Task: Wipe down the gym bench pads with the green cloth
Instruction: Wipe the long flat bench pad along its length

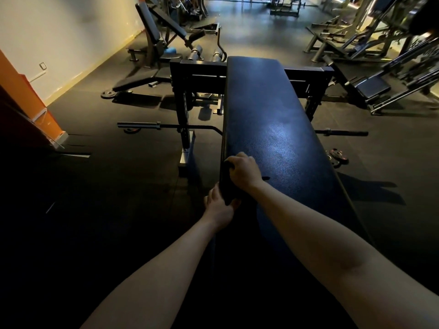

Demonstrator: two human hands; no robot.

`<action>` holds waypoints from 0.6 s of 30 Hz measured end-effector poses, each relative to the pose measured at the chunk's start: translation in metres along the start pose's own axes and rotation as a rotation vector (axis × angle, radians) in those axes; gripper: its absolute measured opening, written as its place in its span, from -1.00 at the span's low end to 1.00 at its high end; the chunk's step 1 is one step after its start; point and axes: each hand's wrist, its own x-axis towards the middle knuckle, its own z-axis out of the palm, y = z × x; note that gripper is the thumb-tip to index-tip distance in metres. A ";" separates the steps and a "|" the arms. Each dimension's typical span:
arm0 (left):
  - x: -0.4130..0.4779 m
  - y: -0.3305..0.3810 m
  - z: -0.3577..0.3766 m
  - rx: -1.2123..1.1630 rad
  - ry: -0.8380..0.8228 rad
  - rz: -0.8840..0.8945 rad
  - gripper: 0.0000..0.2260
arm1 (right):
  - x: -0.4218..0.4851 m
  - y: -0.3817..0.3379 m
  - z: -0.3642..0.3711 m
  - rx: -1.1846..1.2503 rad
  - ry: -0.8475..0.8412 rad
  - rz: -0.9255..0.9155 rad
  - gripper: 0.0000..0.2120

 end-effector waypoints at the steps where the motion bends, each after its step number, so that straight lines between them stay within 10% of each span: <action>1: -0.001 -0.002 0.000 -0.025 0.028 0.047 -0.35 | -0.005 -0.004 0.002 -0.038 -0.043 -0.071 -0.72; 7: -0.005 -0.017 0.003 -0.102 0.080 0.065 -0.48 | -0.026 -0.006 0.001 -0.181 -0.216 -0.302 -0.73; 13: -0.004 -0.006 0.003 0.050 0.050 0.002 -0.21 | 0.001 0.015 -0.008 -0.068 0.162 -0.025 -0.65; 18: 0.001 -0.003 0.001 0.076 0.047 -0.008 -0.19 | 0.028 0.029 -0.004 -0.054 0.068 0.133 -0.64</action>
